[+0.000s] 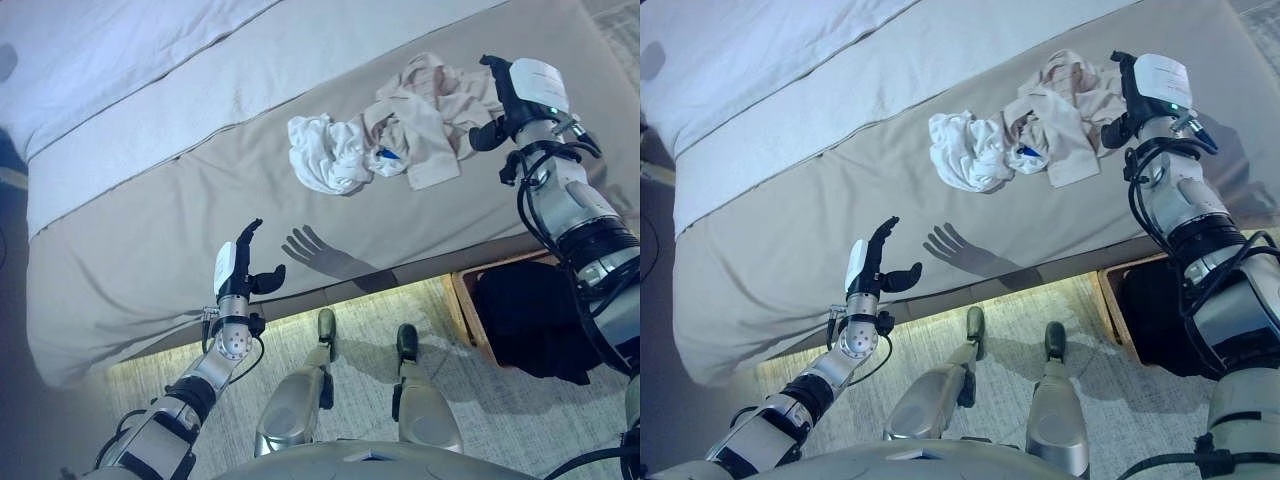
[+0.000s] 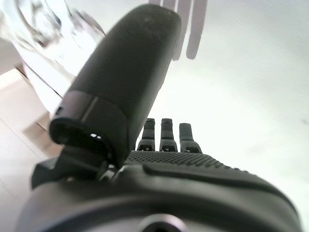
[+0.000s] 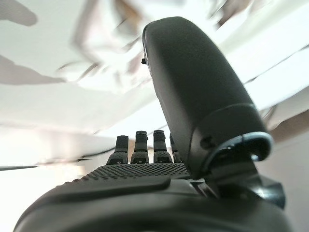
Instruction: Pick up the clothes from the bed and place them into the basket
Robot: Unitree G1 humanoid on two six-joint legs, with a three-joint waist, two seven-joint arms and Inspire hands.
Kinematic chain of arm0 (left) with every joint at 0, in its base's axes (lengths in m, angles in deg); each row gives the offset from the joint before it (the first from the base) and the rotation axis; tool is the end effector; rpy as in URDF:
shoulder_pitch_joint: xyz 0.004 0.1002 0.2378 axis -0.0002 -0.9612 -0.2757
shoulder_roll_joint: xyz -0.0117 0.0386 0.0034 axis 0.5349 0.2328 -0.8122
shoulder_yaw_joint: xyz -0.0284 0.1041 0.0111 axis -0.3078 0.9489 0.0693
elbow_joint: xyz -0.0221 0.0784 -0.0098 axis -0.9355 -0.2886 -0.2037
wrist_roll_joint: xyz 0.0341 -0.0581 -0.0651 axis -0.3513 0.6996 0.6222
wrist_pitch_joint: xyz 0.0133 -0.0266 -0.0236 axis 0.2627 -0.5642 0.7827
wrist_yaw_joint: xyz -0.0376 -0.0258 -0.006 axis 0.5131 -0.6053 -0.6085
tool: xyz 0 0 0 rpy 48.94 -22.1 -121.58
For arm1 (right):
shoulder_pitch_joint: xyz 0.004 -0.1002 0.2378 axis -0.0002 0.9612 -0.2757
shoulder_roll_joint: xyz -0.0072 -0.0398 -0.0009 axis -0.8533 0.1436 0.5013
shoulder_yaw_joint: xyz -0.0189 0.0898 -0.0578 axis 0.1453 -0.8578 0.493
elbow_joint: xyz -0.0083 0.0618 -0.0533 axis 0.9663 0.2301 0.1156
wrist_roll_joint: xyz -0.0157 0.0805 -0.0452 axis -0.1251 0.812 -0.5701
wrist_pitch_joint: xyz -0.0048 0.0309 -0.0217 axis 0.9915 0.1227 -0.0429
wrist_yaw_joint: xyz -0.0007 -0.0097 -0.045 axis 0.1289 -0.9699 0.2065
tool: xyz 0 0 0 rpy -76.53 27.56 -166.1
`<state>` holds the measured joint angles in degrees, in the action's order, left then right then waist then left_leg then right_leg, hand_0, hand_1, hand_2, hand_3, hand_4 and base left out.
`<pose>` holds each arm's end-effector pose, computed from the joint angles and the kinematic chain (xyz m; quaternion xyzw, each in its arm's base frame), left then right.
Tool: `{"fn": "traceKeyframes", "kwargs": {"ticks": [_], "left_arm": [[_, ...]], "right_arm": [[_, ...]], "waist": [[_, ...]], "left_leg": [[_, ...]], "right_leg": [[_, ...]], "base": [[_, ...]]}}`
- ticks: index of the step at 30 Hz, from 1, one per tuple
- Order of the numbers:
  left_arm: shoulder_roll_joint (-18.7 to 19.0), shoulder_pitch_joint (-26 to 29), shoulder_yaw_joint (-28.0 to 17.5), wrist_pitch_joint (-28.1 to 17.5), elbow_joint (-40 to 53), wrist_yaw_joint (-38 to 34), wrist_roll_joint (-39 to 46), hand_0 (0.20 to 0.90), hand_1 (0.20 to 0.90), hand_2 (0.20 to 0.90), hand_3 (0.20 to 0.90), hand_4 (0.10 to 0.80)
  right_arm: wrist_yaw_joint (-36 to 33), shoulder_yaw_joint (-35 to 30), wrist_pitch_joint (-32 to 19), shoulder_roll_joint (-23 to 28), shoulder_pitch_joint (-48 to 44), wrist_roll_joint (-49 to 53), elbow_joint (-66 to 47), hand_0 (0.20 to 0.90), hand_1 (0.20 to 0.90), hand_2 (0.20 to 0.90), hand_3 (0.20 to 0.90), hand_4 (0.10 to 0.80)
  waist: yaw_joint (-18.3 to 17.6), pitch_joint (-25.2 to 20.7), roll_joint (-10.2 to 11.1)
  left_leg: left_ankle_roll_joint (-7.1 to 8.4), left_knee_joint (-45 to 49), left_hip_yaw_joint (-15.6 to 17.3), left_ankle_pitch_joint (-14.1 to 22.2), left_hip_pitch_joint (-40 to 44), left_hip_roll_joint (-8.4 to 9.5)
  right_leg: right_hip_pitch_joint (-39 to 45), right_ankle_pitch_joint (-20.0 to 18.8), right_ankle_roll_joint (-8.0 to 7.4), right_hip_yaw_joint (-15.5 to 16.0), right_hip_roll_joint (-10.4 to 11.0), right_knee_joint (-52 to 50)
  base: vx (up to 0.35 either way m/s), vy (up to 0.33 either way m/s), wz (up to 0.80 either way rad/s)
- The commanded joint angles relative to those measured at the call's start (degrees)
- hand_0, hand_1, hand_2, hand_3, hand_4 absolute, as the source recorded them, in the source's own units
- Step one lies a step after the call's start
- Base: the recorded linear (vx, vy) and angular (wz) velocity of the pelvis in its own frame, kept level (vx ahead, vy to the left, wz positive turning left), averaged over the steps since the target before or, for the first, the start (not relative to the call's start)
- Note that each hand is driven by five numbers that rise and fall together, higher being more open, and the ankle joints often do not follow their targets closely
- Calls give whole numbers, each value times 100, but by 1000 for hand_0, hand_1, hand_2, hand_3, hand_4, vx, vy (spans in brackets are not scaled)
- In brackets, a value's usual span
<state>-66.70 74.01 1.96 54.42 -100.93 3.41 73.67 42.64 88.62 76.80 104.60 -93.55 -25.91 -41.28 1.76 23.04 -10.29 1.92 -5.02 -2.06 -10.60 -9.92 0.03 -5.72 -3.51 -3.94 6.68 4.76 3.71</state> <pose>0.2180 0.1699 -0.0269 0.2501 0.0002 0.0829 0.9647 0.3443 -0.2487 0.2125 -0.6403 -0.0829 -0.1548 0.7478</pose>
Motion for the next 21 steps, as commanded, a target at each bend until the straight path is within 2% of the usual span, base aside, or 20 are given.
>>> {"fn": "traceKeyframes", "kwargs": {"ticks": [1, 8, 12, 15, 17, 21], "left_arm": [[237, 310, 164, -521, 351, -158, 181, 900, 900, 900, 900, 800], [465, 432, 251, -577, 603, -95, 268, 900, 900, 900, 900, 800], [522, 486, 322, -575, 626, -50, 309, 900, 900, 900, 900, 800], [516, 525, 385, -657, 638, -68, 424, 900, 900, 900, 900, 800], [464, 525, 404, -738, 748, -227, 500, 900, 900, 900, 900, 800], [514, 527, 400, -797, 910, -387, 487, 900, 900, 900, 900, 800]], "right_arm": [[-185, 468, 190, 146, -1442, -316, 129, 900, 900, 900, 900, 800], [-137, 711, 543, 80, -2008, -249, 966, 900, 900, 900, 900, 800], [-139, 812, 539, 95, -2187, -142, 1307, 900, 900, 900, 900, 800], [-78, 909, 540, 84, -2373, -262, 1638, 900, 900, 900, 900, 800], [23, 1012, 633, 119, -2575, -445, 1990, 900, 900, 900, 900, 800], [70, 1067, 784, 145, -2711, -314, 2186, 900, 900, 900, 900, 800]], "waist": [[113, -124, 183], [356, 240, 109], [396, 352, 55], [419, 422, -47], [432, 497, -186], [454, 557, -280]], "left_leg": [[-116, 196, -99, 515, -70, 331], [-206, 573, -183, 478, -599, 440], [-228, 675, -203, 446, -780, 454], [-224, 701, -221, 378, -919, 464], [-209, 717, -227, 304, -1075, 460], [-194, 686, -232, 233, -1188, 447]], "right_leg": [[-867, 266, 240, -91, 112, -1176], [-1321, 333, 251, 57, 151, -1572], [-1514, 357, 256, 68, 140, -1730], [-1659, 381, 272, 55, 126, -1834], [-1848, 427, 280, 55, 118, -1977], [-1999, 470, 295, 80, 92, -2076]], "base": [[-24, 41, 17], [-38, -28, 13], [-5, -47, 8], [17, 6, -2], [9, 1, -8], [3, -28, -2]]}}
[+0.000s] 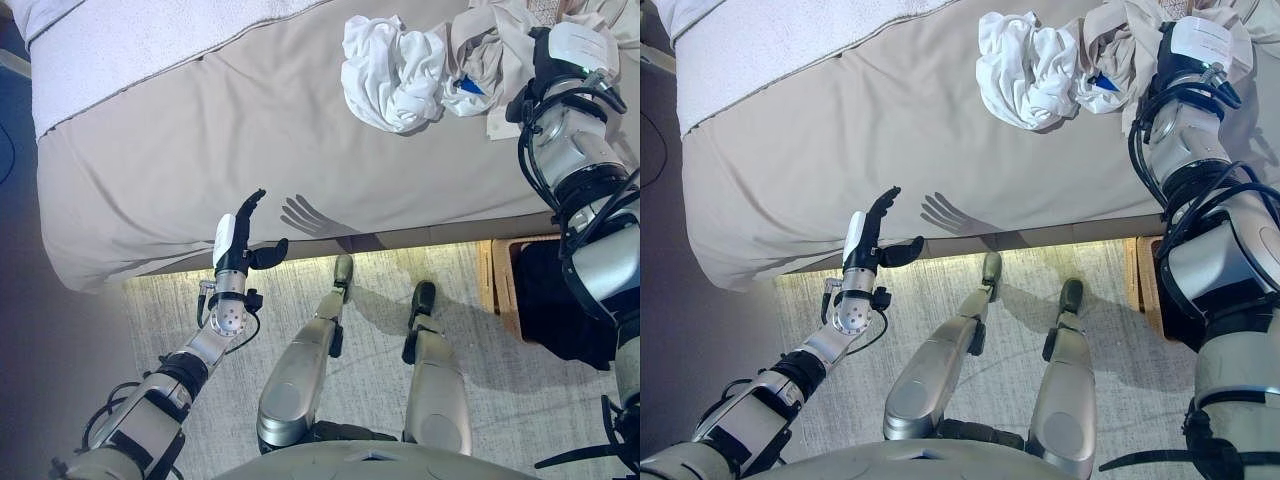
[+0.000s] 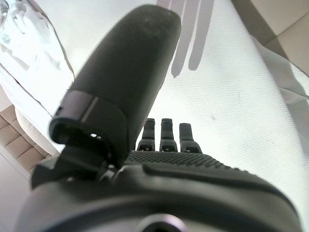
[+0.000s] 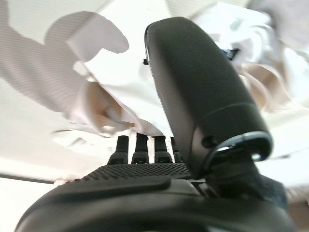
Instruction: Pick up the clothes from the bed and place them into the basket
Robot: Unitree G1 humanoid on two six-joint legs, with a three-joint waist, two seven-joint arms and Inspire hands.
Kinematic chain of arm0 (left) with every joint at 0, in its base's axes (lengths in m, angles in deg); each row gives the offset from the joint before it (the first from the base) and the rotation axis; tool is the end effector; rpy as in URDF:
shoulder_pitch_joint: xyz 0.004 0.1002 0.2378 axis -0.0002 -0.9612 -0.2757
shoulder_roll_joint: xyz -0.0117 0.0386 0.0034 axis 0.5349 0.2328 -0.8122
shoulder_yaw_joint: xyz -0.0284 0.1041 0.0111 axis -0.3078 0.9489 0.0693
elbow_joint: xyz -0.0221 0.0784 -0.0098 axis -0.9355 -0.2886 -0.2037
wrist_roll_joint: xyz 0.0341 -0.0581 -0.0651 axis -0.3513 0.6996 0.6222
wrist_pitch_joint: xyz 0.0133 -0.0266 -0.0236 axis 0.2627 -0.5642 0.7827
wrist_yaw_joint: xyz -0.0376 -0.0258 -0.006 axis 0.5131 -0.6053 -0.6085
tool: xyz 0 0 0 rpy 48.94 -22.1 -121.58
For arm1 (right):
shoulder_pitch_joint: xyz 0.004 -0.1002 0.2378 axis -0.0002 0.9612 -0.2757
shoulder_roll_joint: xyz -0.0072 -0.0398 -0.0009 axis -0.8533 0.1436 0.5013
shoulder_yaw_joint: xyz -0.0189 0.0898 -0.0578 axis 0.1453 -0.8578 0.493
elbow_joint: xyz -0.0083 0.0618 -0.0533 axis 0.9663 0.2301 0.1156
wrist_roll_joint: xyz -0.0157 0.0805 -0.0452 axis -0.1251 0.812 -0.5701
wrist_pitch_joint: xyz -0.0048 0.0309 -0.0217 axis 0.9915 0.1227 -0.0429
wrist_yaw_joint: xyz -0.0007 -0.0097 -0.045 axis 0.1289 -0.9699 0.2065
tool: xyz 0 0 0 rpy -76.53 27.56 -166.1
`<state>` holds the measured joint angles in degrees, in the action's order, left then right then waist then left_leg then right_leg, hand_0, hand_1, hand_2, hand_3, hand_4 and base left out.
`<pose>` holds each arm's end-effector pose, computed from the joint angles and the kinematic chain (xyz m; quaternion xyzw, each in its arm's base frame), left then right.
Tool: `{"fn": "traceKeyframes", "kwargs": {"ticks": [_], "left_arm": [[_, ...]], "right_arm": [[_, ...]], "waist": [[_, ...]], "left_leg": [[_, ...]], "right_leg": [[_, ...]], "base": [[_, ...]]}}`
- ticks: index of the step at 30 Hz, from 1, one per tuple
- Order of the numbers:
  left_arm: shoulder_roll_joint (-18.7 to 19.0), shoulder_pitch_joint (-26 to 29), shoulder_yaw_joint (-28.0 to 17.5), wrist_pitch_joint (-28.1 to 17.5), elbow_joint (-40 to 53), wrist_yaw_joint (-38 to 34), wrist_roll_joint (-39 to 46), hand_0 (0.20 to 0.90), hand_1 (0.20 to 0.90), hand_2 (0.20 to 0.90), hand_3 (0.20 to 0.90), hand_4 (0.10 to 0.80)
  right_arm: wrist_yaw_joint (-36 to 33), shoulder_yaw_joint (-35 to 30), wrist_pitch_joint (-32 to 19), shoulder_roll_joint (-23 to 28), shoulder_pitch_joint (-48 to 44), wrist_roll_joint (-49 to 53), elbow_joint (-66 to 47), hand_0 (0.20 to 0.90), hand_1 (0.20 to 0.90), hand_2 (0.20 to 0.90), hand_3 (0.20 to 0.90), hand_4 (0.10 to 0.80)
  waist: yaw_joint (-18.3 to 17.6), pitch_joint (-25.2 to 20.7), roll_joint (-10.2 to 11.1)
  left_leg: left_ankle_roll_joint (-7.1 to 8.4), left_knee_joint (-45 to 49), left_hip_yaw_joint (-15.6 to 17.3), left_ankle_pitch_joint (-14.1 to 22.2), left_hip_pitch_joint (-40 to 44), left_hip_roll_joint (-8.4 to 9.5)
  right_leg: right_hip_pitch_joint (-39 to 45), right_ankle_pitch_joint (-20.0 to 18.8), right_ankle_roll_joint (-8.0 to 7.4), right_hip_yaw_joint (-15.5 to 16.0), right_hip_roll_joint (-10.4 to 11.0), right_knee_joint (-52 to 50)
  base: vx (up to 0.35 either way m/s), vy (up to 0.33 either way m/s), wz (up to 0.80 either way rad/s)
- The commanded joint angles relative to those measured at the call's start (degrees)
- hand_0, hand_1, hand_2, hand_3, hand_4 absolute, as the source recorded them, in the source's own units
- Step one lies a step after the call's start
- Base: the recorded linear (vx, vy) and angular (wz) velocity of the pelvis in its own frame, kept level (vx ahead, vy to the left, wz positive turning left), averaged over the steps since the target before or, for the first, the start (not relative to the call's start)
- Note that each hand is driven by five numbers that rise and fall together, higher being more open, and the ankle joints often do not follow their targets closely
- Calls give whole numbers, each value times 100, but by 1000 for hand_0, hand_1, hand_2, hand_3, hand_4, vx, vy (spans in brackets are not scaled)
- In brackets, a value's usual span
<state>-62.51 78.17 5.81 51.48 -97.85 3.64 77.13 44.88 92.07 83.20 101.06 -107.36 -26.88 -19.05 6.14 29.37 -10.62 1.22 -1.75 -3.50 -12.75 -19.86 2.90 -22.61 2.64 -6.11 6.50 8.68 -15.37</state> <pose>0.2374 0.1743 -0.0024 0.2424 -0.0703 0.0625 0.9656 0.3555 -0.2711 0.2507 -0.6444 0.0337 -0.2655 0.7164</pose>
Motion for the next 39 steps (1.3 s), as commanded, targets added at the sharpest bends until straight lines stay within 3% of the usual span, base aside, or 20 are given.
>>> {"fn": "traceKeyframes", "kwargs": {"ticks": [1, 14, 15, 17, 18, 22, 27, 39], "left_arm": [[121, 86, -27, -552, 702, -473, 116, 900, 900, 900, 900, 800], [569, -134, -215, -544, 1493, -391, 329, 900, 900, 900, 900, 800], [596, -176, -226, -540, 1546, -408, 316, 900, 900, 900, 900, 800], [662, -223, -271, -545, 1609, -413, 337, 900, 900, 900, 900, 800], [684, -242, -286, -537, 1642, -418, 346, 900, 900, 900, 900, 800], [792, -391, -335, -471, 1822, -423, 361, 900, 900, 900, 900, 800], [834, -424, -342, -472, 1816, -460, 352, 900, 900, 900, 900, 800], [885, -408, -438, -579, 1588, -445, 384, 900, 900, 900, 900, 800]], "right_arm": [[-72, 734, 152, 538, -1414, -185, 115, 900, 900, 900, 900, 800], [-112, 779, 76, 950, -1654, -141, 632, 900, 900, 900, 900, 800], [-203, 756, 20, 975, -1667, -65, 629, 827, 827, 827, 815, 715], [-425, 691, -73, 994, -1735, 136, 572, 382, 382, 382, 296, 196], [-490, 644, -121, 1000, -1757, 168, 537, 300, 300, 300, 200, 100], [-938, 368, -514, 1053, -1751, 526, 254, 300, 300, 300, 200, 100], [-971, 202, -720, 1095, -1637, 677, -19, 300, 300, 300, 200, 100], [-1148, -232, -938, 1028, -1324, 1116, -84, 300, 300, 300, 200, 100]], "waist": [[40, -48, -300], [251, 42, -482], [269, 42, -480], [299, 42, -470], [307, 42, -468], [332, 42, -433], [318, 42, -367], [285, 42, -202]], "left_leg": [[-117, 357, -104, 422, -265, 166], [-115, 722, -214, 345, -942, 201], [-114, 730, -221, 333, -988, 191], [-111, 720, -234, 309, -1075, 170], [-109, 719, -235, 302, -1105, 164], [-104, 741, -233, 280, -1212, 131], [-107, 798, -242, 305, -1232, 102], [-113, 761, -221, 424, -778, 32]], "right_leg": [[-389, -103, 531, 125, -315, -228], [-1060, 261, 646, 282, -323, -1036], [-1100, 273, 649, 284, -334, -1072], [-1189, 292, 650, 289, -365, -1123], [-1220, 302, 651, 289, -376, -1144], [-1321, 343, 659, 272, -440, -1247], [-1336, 386, 688, 261, -496, -1318], [-892, 393, 689, 313, -473, -1182]], "base": [[0, -55, -3], [-6, -80, 2], [-7, -72, 7], [-12, -67, 7], [-18, -50, 2], [-4, -19, 0], [0, 0, 0], [0, 0, 0]]}}
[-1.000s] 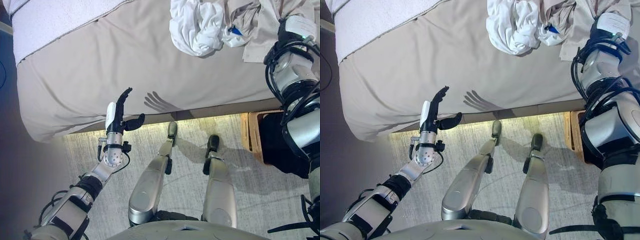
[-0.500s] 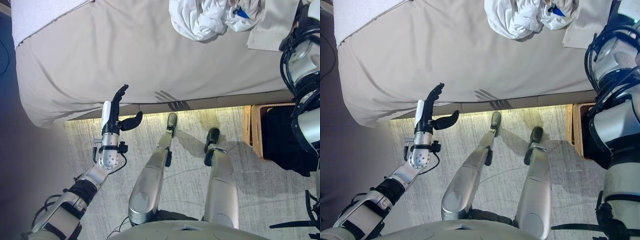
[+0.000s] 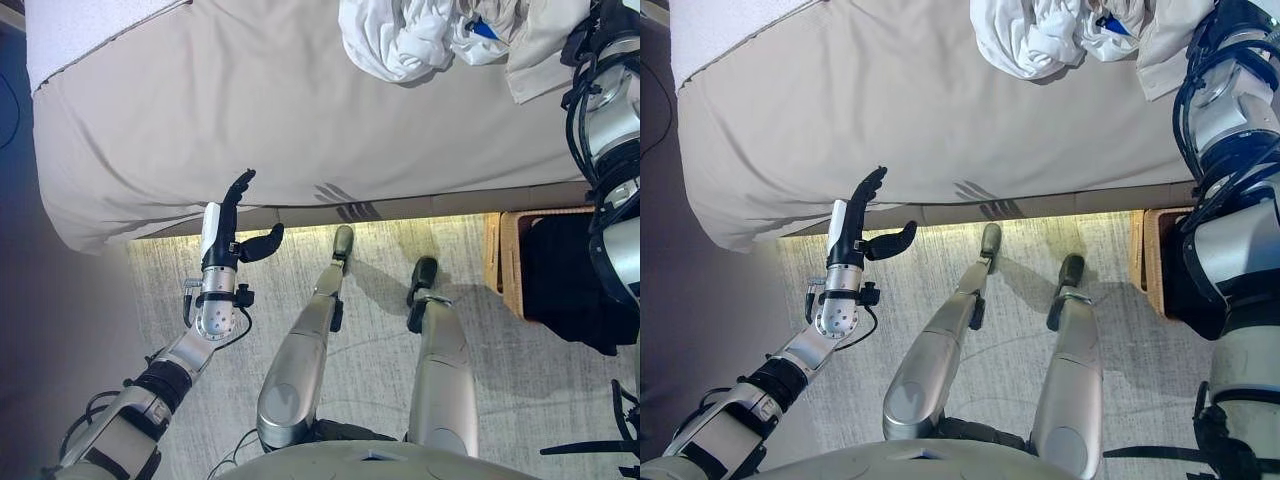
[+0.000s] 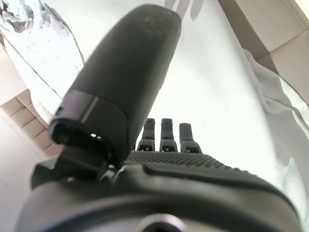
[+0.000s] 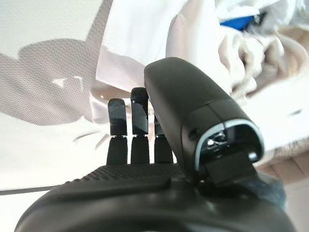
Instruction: Pick up the clothes from the bed and place them into the basket
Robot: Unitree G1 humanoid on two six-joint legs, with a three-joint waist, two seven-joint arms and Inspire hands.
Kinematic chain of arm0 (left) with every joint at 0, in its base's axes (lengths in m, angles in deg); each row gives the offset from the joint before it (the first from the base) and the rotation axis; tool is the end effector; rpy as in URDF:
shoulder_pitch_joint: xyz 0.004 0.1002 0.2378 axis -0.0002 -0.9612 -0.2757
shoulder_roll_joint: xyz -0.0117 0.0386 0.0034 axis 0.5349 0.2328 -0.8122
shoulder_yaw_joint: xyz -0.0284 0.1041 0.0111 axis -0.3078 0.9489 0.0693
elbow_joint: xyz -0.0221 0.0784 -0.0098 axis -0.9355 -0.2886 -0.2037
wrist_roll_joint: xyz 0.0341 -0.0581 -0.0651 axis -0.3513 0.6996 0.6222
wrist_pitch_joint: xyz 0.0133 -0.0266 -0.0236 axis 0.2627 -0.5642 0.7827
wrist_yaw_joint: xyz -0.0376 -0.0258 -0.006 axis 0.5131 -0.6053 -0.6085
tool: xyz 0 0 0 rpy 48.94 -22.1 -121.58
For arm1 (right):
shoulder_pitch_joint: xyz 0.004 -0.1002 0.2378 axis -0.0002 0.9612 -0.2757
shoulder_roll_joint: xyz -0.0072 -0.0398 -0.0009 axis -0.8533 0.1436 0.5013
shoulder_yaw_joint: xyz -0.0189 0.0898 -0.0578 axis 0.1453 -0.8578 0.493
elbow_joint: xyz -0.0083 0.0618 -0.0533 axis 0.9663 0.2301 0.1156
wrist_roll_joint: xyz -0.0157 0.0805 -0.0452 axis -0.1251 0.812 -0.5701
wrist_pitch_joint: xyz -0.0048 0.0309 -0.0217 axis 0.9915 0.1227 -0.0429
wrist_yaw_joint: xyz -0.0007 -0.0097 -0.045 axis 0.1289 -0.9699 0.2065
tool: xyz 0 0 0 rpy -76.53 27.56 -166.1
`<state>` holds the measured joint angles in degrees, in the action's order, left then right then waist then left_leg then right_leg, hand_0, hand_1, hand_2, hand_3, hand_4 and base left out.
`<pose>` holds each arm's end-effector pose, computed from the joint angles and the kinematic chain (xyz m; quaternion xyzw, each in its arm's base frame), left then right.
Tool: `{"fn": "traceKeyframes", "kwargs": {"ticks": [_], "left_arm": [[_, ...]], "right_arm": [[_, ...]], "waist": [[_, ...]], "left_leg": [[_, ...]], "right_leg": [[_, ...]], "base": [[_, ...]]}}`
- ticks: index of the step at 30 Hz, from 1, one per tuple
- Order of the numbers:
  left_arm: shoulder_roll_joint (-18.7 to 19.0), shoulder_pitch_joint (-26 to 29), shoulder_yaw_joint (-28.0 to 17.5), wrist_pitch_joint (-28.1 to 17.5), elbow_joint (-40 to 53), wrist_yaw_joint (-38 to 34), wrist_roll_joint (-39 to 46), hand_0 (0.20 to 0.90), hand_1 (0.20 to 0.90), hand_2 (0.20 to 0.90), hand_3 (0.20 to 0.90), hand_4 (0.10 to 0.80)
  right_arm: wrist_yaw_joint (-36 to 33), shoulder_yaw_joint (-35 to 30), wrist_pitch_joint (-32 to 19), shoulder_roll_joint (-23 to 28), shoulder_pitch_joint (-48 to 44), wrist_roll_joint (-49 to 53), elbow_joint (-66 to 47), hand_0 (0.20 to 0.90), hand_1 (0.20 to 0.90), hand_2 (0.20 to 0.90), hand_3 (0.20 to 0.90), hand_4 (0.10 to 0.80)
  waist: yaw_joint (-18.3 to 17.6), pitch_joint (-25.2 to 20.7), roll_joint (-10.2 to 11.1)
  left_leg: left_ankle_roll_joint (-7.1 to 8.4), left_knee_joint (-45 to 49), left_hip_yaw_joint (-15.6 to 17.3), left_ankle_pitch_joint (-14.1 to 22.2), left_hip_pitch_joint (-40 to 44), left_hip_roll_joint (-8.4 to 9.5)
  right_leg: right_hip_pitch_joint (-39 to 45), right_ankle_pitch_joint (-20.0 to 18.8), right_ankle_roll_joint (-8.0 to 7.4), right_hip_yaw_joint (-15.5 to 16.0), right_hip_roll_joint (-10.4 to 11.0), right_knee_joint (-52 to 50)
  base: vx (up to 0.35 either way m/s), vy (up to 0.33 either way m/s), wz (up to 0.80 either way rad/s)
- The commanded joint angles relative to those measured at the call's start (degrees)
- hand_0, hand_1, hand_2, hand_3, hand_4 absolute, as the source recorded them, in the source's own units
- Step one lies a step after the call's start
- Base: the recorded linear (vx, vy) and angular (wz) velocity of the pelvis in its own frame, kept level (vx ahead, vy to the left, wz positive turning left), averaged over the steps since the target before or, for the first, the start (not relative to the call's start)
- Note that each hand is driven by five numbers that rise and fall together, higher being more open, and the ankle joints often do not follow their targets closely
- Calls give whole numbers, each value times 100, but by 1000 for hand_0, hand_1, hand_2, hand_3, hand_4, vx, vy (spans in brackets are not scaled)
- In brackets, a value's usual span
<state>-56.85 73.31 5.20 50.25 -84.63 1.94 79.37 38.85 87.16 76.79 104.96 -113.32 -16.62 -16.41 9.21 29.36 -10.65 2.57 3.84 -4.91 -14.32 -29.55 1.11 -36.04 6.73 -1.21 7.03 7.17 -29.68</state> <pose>0.2264 0.1845 0.0166 0.2107 -0.1326 0.0696 0.9660 0.3466 -0.2869 0.2943 -0.5297 -0.0558 -0.3446 0.7730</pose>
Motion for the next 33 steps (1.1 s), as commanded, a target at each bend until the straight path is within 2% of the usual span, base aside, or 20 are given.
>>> {"fn": "traceKeyframes", "kwargs": {"ticks": [1, 8, 11, 13, 16, 21, 24, 33], "left_arm": [[316, 102, -399, -415, 249, -253, 159, 900, 900, 900, 900, 800], [363, 182, -416, -415, 128, -45, 209, 900, 900, 900, 900, 800], [343, 179, -398, -399, 22, 26, 174, 900, 900, 900, 900, 800], [303, 149, -409, -351, -77, 58, 154, 900, 900, 900, 900, 800], [264, 110, -436, -324, -172, 62, 133, 900, 900, 900, 900, 800], [256, 32, -594, -252, -283, 63, 25, 900, 900, 900, 900, 800], [255, -20, -657, -188, -314, 84, -59, 900, 900, 900, 900, 800], [142, -283, -732, -78, -560, 354, -213, 900, 900, 900, 900, 800]], "right_arm": [[-547, 212, -319, 652, -700, 190, -311, 300, 300, 300, 200, 100], [-547, -156, -635, 802, -487, 724, -227, 300, 300, 300, 200, 100], [-504, -446, -952, 828, -355, 1356, -352, 300, 300, 300, 200, 100], [-475, -800, -1355, 799, -157, 2126, -600, 300, 300, 300, 200, 100], [-417, -1193, -1605, 747, 71, 2637, -912, 300, 300, 300, 200, 100], [-271, -1897, -2040, 832, 727, 3315, -1637, 300, 300, 300, 200, 100], [-147, -2120, -2123, 956, 1003, 3334, -1958, 300, 300, 300, 200, 100], [117, -2183, -2030, 1438, 1217, 3312, -2492, 300, 300, 300, 200, 100]], "waist": [[-41, 43, -157], [-110, -91, 29], [-155, -183, 150], [-206, -262, 258], [-262, -335, 356], [-404, -639, 657], [-489, -870, 829], [-679, -1634, 1160]], "left_leg": [[-247, 215, -63, 619, 314, 205], [-248, 373, -27, 836, 668, 190], [-243, 396, 14, 936, 866, 174], [-226, 375, 46, 1005, 1060, 141], [-209, 335, 86, 1067, 1245, 100], [-178, 252, 229, 1189, 1626, 4], [-153, 201, 270, 1273, 1905, -51], [-121, -333, 341, 1232, 2612, -169]], "right_leg": [[575, -19, 198, 265, -301, 278], [980, -36, 179, 269, -180, 389], [1208, -80, 166, 262, -142, 544], [1439, -139, 159, 243, -138, 738], [1651, -195, 152, 226, -145, 923], [2162, -373, 135, 195, -167, 1410], [2512, -432, 123, 146, -190, 1664], [3201, -586, 54, -103, -333, 2255]], "base": [[-17, 24, -5], [5, 8, -2], [10, 2, -1], [38, 6, -5], [29, 0, -4], [56, -22, -6], [95, -25, -11], [94, -2, -7]]}}
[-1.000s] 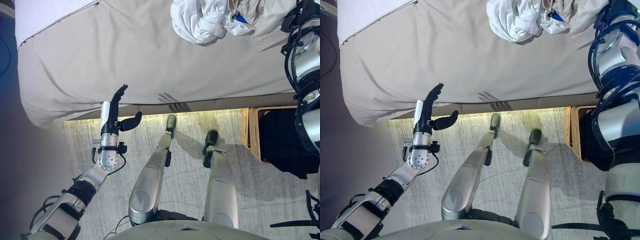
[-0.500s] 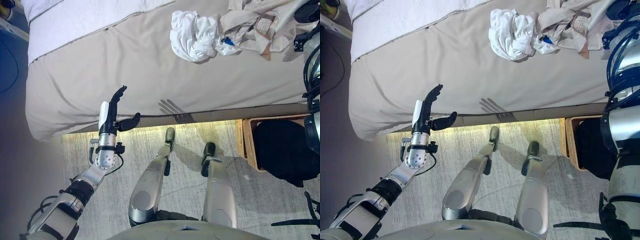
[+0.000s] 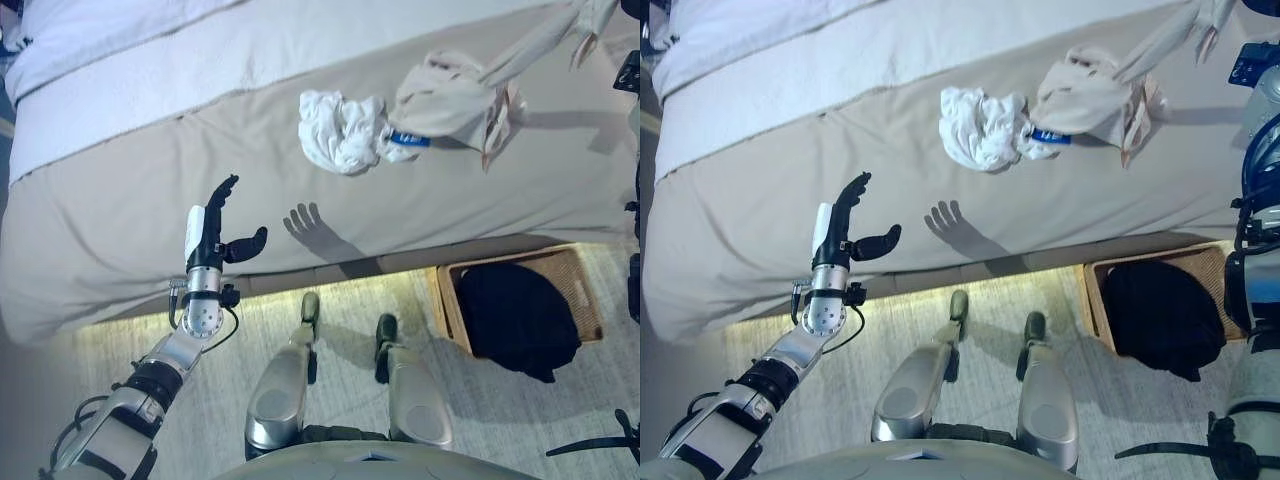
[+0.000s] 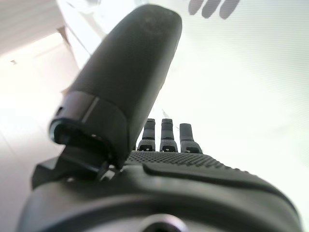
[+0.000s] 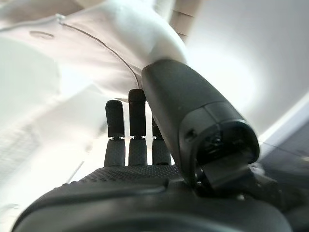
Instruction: Pick up the clothes from the bed and place them into the basket
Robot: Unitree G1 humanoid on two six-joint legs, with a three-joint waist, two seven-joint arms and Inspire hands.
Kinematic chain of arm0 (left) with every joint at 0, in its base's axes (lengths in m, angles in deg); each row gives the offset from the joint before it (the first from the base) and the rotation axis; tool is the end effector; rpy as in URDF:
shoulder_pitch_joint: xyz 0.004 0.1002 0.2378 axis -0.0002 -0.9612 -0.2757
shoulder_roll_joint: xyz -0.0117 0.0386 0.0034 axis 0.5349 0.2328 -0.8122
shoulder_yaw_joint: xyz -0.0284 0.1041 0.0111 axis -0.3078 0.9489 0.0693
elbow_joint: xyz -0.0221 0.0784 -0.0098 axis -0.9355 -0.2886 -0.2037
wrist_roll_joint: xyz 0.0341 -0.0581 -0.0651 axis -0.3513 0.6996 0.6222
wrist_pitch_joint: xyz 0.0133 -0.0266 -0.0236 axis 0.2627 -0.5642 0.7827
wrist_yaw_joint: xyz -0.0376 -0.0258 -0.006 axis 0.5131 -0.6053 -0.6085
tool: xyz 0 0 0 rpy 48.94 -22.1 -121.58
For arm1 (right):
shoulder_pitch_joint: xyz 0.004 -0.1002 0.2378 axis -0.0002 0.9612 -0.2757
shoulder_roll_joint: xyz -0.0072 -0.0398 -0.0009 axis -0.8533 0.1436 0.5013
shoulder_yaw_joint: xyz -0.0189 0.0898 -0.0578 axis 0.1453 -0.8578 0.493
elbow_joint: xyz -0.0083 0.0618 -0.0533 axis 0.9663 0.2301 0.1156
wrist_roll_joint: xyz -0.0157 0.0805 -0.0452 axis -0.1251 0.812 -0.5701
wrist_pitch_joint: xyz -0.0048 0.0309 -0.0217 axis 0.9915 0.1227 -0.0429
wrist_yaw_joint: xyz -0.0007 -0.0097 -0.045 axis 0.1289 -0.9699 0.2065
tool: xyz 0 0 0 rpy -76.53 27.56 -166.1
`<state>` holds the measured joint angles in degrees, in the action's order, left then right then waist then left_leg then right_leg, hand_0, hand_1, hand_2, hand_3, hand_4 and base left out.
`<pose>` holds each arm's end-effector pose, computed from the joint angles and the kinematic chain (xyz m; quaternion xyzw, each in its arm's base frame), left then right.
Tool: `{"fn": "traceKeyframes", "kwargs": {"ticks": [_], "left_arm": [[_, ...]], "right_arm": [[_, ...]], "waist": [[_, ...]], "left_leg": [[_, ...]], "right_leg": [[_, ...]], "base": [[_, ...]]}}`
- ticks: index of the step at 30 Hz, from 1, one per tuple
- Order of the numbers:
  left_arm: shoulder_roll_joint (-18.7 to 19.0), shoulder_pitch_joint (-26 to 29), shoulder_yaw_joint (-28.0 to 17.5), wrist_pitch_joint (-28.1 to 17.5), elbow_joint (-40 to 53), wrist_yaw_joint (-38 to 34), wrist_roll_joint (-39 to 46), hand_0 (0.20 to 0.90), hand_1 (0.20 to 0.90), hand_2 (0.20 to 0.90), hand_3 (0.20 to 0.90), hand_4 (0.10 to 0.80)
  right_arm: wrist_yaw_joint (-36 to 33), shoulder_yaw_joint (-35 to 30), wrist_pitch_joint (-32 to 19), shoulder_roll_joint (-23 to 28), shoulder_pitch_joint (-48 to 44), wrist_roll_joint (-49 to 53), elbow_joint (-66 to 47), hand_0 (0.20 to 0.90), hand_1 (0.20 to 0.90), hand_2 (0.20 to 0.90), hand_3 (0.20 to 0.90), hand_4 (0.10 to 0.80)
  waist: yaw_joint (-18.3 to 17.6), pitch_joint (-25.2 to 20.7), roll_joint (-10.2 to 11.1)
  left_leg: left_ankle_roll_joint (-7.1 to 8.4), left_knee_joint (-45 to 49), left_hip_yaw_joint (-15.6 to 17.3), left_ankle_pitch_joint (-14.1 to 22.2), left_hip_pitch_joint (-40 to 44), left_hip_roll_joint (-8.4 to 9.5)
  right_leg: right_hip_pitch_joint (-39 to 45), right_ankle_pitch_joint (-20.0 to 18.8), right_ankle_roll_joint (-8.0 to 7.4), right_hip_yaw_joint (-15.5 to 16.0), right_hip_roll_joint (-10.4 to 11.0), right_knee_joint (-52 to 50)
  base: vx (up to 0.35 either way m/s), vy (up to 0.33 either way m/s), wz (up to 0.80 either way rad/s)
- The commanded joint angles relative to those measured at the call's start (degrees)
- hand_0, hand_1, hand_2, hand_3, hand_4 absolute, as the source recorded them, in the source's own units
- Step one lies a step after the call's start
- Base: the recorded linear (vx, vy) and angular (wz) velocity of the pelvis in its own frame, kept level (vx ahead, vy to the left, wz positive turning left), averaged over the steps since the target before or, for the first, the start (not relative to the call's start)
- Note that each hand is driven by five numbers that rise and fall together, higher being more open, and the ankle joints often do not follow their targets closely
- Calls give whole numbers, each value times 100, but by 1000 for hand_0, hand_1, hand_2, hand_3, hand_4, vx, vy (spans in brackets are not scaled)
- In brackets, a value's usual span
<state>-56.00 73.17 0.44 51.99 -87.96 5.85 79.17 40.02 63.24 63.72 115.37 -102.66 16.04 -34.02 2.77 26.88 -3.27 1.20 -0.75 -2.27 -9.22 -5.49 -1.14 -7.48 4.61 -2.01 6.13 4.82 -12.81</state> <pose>0.2293 0.2061 0.0157 0.2366 -0.0981 0.0890 0.9625 0.3050 -0.3234 0.3253 -0.1589 -0.2558 -0.3319 0.8939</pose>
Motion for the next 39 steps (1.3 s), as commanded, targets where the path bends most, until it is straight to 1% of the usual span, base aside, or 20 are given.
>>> {"fn": "traceKeyframes", "kwargs": {"ticks": [1, 2, 3, 5, 6, 7, 11, 13, 18, 23, 28, 31, 35, 39], "left_arm": [[47, -283, -254, -236, -248, -29, -205, 900, 900, 900, 900, 800], [1, -342, -256, -228, -380, -1, -255, 900, 900, 900, 900, 800], [-6, -349, -255, -230, -401, 0, -261, 900, 900, 900, 900, 800], [-54, -399, -261, -171, -594, 47, -304, 900, 900, 900, 900, 800], [-56, -397, -258, -174, -598, 47, -304, 900, 900, 900, 900, 800], [-109, -407, -294, -163, -812, 79, -282, 900, 900, 900, 900, 800], [-218, -337, -315, -168, -1183, 102, -356, 900, 900, 900, 900, 800], [-253, -294, -301, -191, -1347, 125, -373, 900, 900, 900, 900, 800], [-271, -275, -251, -279, -1484, 189, -397, 900, 900, 900, 900, 800], [-265, -232, -204, -315, -1594, 283, -361, 900, 900, 900, 900, 800], [-283, -148, -135, -264, -1722, 283, -344, 900, 900, 900, 900, 800], [-281, -119, -115, -244, -1773, 292, -355, 900, 900, 900, 900, 800], [-255, -121, -80, -234, -1870, 341, -358, 900, 900, 900, 900, 800], [-268, -148, -37, -170, -1963, 379, -350, 900, 900, 900, 900, 800]], "right_arm": [[7, 214, -697, 422, 152, 57, -760, 300, 300, 300, 200, 100], [40, 233, -695, 518, 161, 73, -813, 300, 300, 300, 200, 100], [47, 236, -688, 529, 165, 92, -820, 300, 300, 300, 200, 100], [105, 228, -680, 690, 187, 61, -918, 300, 300, 300, 200, 100], [108, 228, -680, 692, 189, 62, -916, 300, 300, 300, 200, 100], [136, 263, -634, 813, 169, 78, -1009, 300, 300, 300, 200, 100], [166, 326, -536, 1001, 133, 73, -1220, 300, 300, 300, 200, 100], [172, 419, -487, 1210, 46, 124, -1384, 300, 300, 300, 200, 100], [182, 602, -511, 1491, -201, 220, -1468, 300, 300, 300, 200, 100], [86, 733, -460, 1806, -364, 251, -1841, 300, 300, 300, 200, 100], [-80, 926, -536, 2058, -589, 275, -1915, 300, 300, 300, 200, 100], [-166, 996, -556, 2140, -691, 222, -1895, 300, 300, 300, 200, 100], [-254, 1351, -515, 2371, -1108, 141, -1824, 300, 300, 300, 200, 100], [-359, 2005, -444, 2609, -1891, 102, -1575, 300, 300, 300, 200, 100]], "waist": [[-47, -1429, 442], [-87, -1572, 503], [-90, -1590, 509], [-156, -1771, 581], [-153, -1772, 580], [-217, -1893, 633], [-353, -2088, 706], [-469, -2213, 752], [-609, -2347, 811], [-817, -2470, 855], [-1007, -2569, 894], [-1060, -2590, 900], [-1170, -2642, 930], [-1280, -2740, 994]], "left_leg": [[16, 100, 86, 721, 238, 49], [21, -2, 105, 699, 338, 25], [22, -18, 110, 694, 354, 23], [27, -89, 140, 693, 464, -4], [27, -95, 143, 692, 469, -5], [30, -136, 190, 705, 540, -26], [25, -214, 286, 727, 687, -62], [22, -229, 353, 760, 772, -87], [27, -265, 430, 800, 893, -129], [9, -269, 508, 842, 970, -149], [-9, -290, 612, 828, 1025, -166], [-7, -300, 647, 841, 1053, -168], [-6, -323, 740, 865, 1107, -167], [-1, -357, 875, 866, 1125, -178]], "right_leg": [[373, -378, 133, -22, -106, 593], [459, -399, 123, -57, -131, 668], [473, -404, 121, -62, -134, 683], [570, -417, 114, -115, -169, 749], [574, -418, 114, -117, -170, 754], [631, -431, 103, -170, -191, 809], [733, -447, 91, -268, -228, 883], [777, -447, 85, -360, -255, 903], [850, -442, 73, -494, -297, 933], [858, -448, 56, -672, -348, 921], [819, -537, 30, -856, -382, 924], [824, -549, 15, -907, -389, 929], [810, -602, -26, -1011, -402, 955], [777, -674, -71, -1098, -418, 1007]], "base": [[115, -18, -21], [70, -11, -17], [80, -13, -10], [67, -9, -8], [61, -2, -14], [58, 6, -15], [52, 15, -14], [54, 35, -12], [35, 22, -12], [13, 38, -23], [1, 33, -22], [15, 34, -11], [2, 44, -16], [-5, 37, -9]]}}
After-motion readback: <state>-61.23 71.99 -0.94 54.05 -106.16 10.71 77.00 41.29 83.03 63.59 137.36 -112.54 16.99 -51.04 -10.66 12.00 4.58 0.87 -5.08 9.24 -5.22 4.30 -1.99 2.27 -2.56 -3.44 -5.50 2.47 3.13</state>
